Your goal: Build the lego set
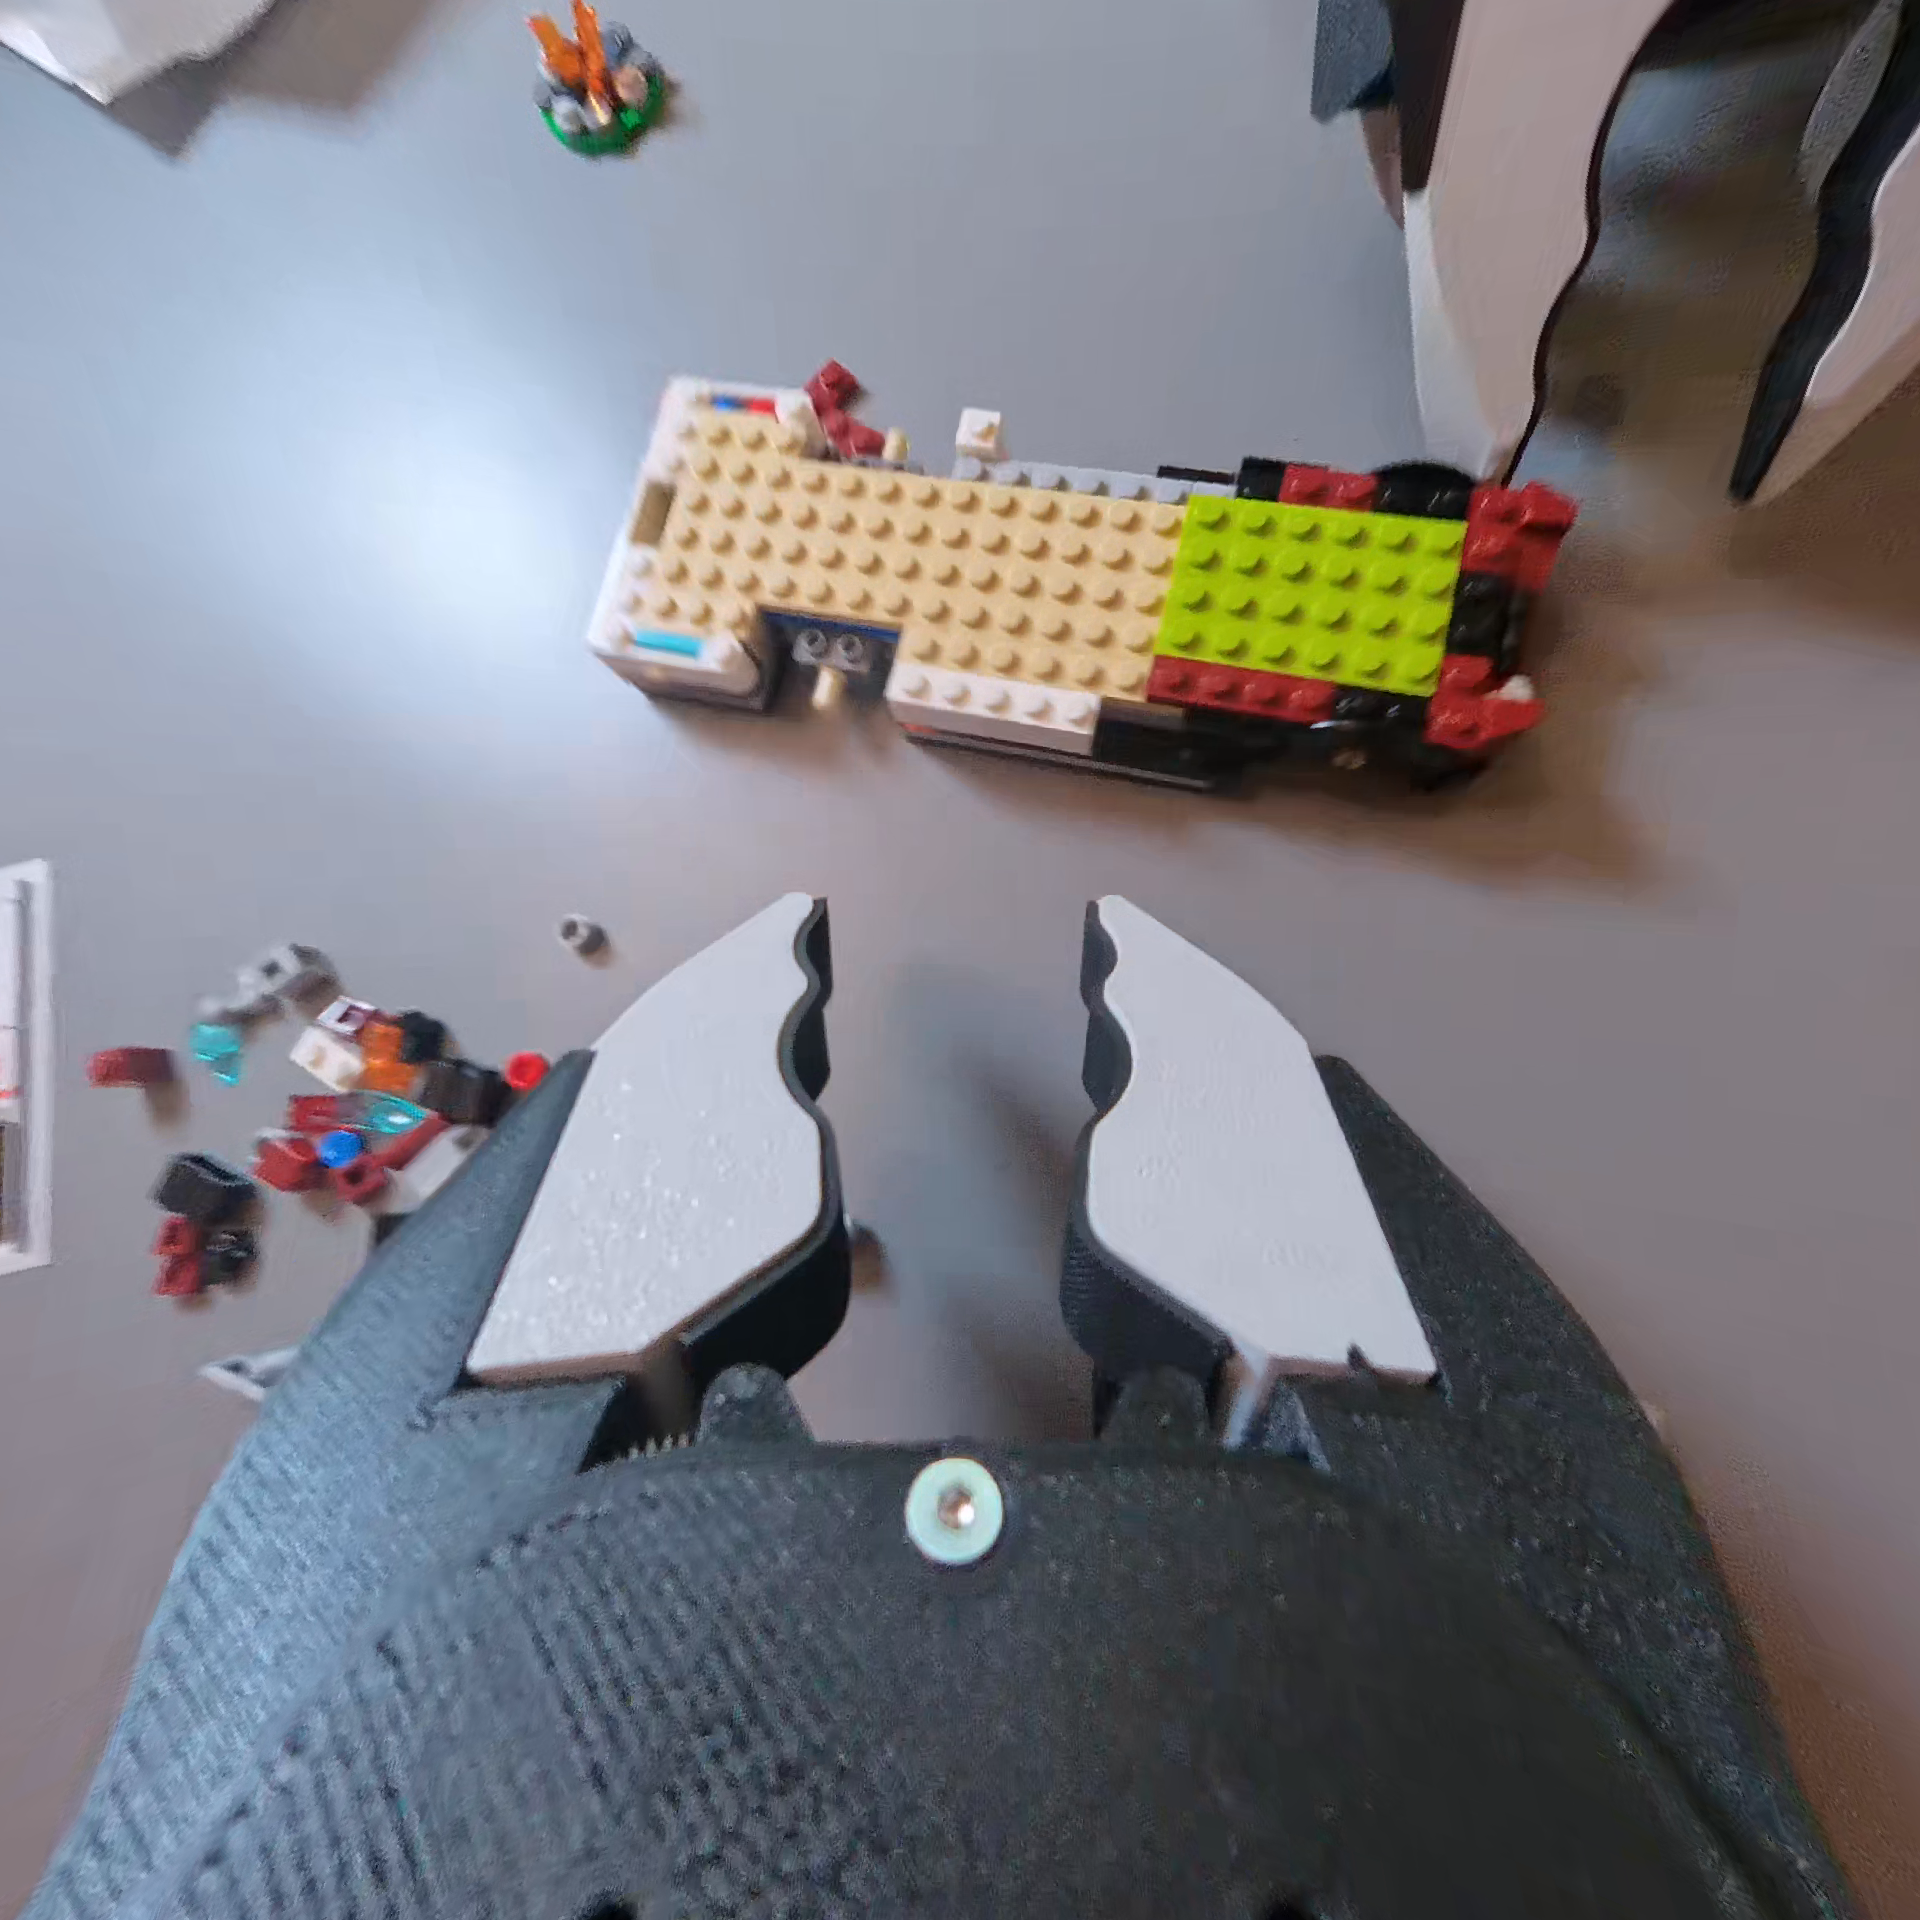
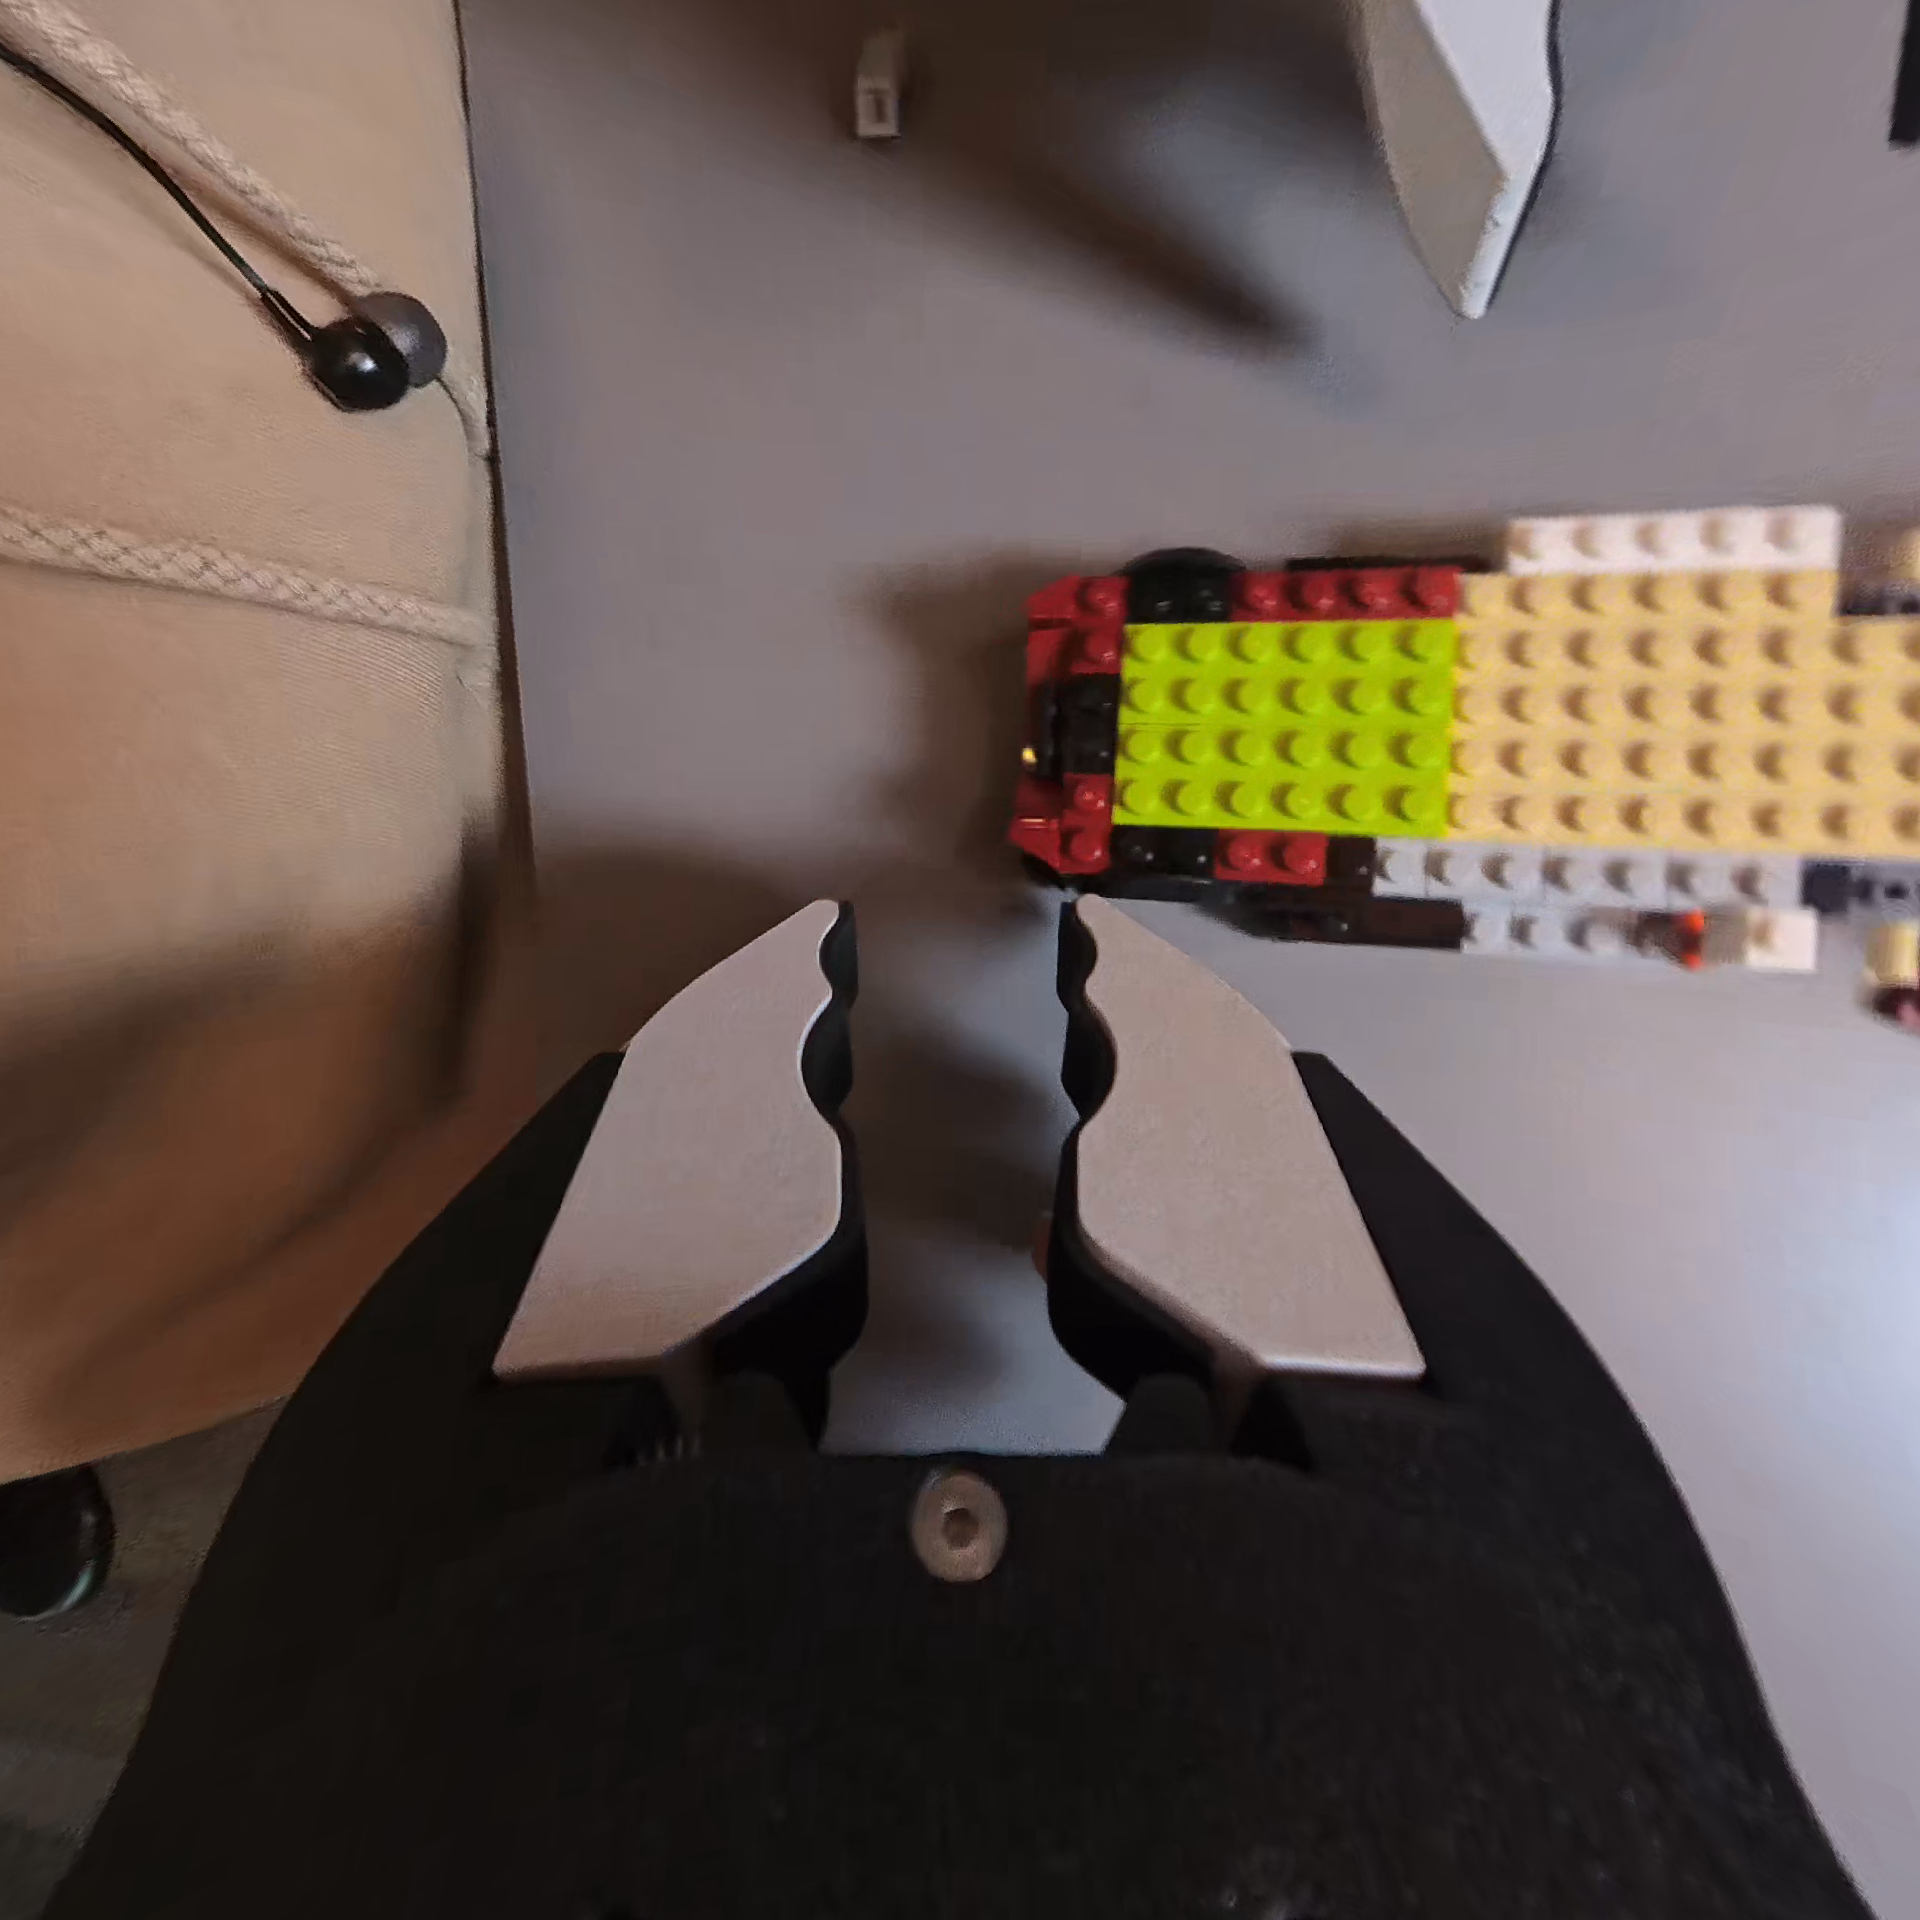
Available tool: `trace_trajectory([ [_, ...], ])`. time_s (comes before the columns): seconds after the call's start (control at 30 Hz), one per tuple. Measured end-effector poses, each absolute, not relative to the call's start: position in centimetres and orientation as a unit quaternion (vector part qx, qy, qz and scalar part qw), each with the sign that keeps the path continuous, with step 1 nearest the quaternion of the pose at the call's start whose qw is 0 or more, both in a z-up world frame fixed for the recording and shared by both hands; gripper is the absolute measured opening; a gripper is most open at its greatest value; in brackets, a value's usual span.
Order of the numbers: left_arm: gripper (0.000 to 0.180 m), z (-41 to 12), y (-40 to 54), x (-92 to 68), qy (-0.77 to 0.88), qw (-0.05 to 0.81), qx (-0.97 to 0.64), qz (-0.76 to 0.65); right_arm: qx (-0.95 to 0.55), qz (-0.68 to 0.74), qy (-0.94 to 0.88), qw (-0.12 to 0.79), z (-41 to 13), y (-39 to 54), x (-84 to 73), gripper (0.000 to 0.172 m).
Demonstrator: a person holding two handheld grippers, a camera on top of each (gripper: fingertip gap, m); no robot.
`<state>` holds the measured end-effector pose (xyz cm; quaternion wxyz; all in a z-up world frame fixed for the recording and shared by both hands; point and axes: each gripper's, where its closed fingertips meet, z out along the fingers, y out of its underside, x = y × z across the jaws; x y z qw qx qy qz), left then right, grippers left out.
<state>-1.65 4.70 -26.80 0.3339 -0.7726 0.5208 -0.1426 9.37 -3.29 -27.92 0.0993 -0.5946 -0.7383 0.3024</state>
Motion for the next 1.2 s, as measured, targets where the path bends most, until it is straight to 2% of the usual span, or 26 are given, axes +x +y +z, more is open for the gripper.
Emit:
trace_trajectory([
  [0.1,0.045,-27.0,3.4,-1.4,0.500,0.316,-0.782,-0.196,-0.567,0.309,-0.756,0.108,-28.1,-4.8,7.1,0.035],
  [0.2,0.045,-26.1,4.1,-1.9,0.479,0.336,-0.786,-0.200,-0.553,0.294,-0.769,0.129,-28.2,-4.5,4.4,0.033],
  [0.33,0.044,-22.9,6.6,-4.4,0.421,0.412,-0.786,-0.187,-0.550,0.308,-0.761,0.155,-27.7,-3.7,0.9,0.034],
  [0.47,0.041,-20.1,8.6,-8.6,0.346,0.488,-0.783,-0.170,-0.523,0.378,-0.745,0.168,-24.3,-3.3,0.4,0.034],
  [0.73,0.031,-18.3,10.0,-12.7,0.276,0.564,-0.764,-0.147,-0.564,0.346,-0.676,0.326,-18.9,7.0,2.5,0.031],
  [0.83,0.006,-16.0,11.7,-14.4,0.235,0.617,-0.740,-0.131,-0.554,0.326,-0.635,0.428,-15.6,10.9,0.2,0.031],
  [0.87,0.000,-14.7,12.4,-15.1,0.217,0.639,-0.726,-0.131,-0.546,0.313,-0.624,0.463,-14.4,12.3,-1.0,0.025],
  [0.9,0.000,-13.4,13.3,-16.0,0.191,0.657,-0.718,-0.127,-0.536,0.298,-0.613,0.498,-12.9,13.7,-2.4,0.000],
  [1.07,0.000,-7.2,17.9,-22.3,0.077,0.728,-0.679,-0.062,-0.495,0.198,-0.562,0.632,-6.6,20.7,-12.2,0.000],
  [1.1,0.000,-6.4,18.9,-23.8,0.056,0.732,-0.677,-0.044,-0.492,0.184,-0.541,0.656,-5.3,22.2,-14.1,0.002],
  [1.2,0.002,-5.1,21.0,-28.0,0.001,0.741,-0.672,-0.007,-0.508,0.099,-0.509,0.688,-3.6,27.6,-18.4,0.048],
])
